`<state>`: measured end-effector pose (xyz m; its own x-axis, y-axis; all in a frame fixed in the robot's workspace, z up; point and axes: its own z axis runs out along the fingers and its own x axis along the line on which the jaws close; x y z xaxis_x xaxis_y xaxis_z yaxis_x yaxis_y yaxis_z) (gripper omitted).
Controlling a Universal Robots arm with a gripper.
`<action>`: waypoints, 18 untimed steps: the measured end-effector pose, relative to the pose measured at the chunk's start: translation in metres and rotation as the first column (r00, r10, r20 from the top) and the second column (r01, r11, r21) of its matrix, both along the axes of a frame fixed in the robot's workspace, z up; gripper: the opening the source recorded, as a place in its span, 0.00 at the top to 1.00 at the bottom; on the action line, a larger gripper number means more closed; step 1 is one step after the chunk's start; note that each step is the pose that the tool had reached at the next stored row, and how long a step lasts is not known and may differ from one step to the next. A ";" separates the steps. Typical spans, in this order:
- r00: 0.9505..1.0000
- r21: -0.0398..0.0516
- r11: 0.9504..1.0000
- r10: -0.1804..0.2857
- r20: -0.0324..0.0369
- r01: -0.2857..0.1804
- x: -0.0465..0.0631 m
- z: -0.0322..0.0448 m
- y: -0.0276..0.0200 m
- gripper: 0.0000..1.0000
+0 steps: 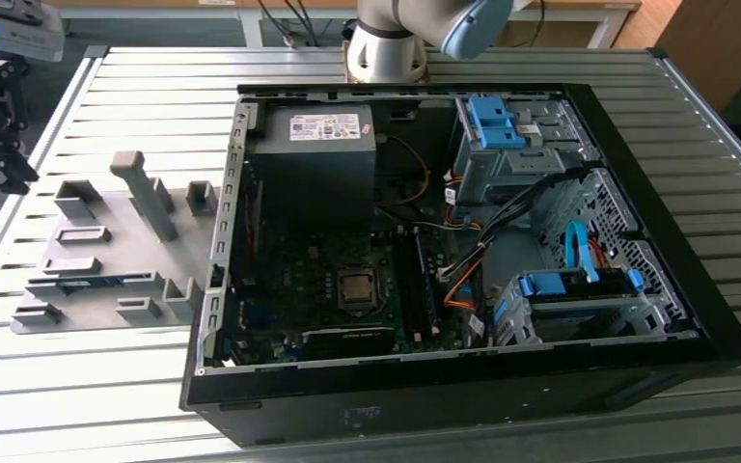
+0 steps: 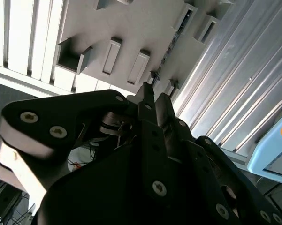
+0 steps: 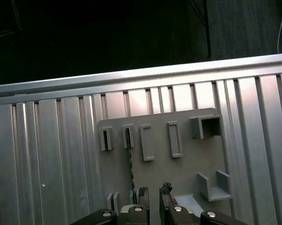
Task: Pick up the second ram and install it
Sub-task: 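Pick up the second ram and move it above second insertion slot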
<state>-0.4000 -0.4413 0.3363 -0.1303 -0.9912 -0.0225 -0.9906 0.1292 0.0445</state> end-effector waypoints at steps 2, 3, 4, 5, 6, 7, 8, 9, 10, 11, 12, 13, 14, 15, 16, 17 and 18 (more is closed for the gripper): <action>1.000 0.000 1.000 0.011 0.000 -0.011 0.000 -0.0014 -0.0008 0.76; 1.000 0.000 1.000 0.015 0.000 -0.015 -0.001 -0.0018 -0.0011 0.76; 1.000 0.000 1.000 0.017 0.000 -0.017 -0.001 -0.0020 -0.0014 0.75; 1.000 0.000 1.000 0.018 0.000 -0.018 -0.001 -0.0021 -0.0015 0.75; 1.000 -0.001 1.000 0.018 0.000 -0.018 -0.001 -0.0021 -0.0015 0.69; 1.000 -0.001 1.000 0.018 0.000 -0.018 -0.002 -0.0021 -0.0015 0.69; 1.000 -0.001 1.000 0.019 0.000 -0.019 -0.002 -0.0026 -0.0016 0.69; 1.000 -0.001 1.000 0.022 0.000 -0.022 -0.002 -0.0032 -0.0018 0.69; 0.999 -0.002 0.999 0.033 0.000 -0.033 -0.002 -0.0036 -0.0018 0.69; 0.999 -0.001 0.999 0.047 0.000 -0.047 -0.002 -0.0044 -0.0018 0.69; 0.998 -0.002 0.998 0.062 0.000 -0.062 -0.002 -0.0050 -0.0018 0.69; 0.997 -0.002 0.997 0.072 0.000 -0.072 -0.002 -0.0054 -0.0018 0.69; 0.997 -0.004 0.997 0.078 0.000 -0.078 -0.002 -0.0056 -0.0019 0.69; 0.997 -0.008 0.997 0.080 0.003 -0.080 -0.002 -0.0057 -0.0019 0.69; 0.997 -0.013 0.997 0.081 0.008 -0.081 -0.002 -0.0059 -0.0019 0.69; 0.997 -0.017 0.996 0.082 0.015 -0.082 -0.003 -0.0061 -0.0018 0.69; 0.996 -0.020 0.996 0.083 0.021 -0.082 -0.003 -0.0063 -0.0018 0.69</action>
<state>-0.4028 -0.4431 0.3300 -0.0476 -0.9989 -0.0058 -0.9986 0.0474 0.0214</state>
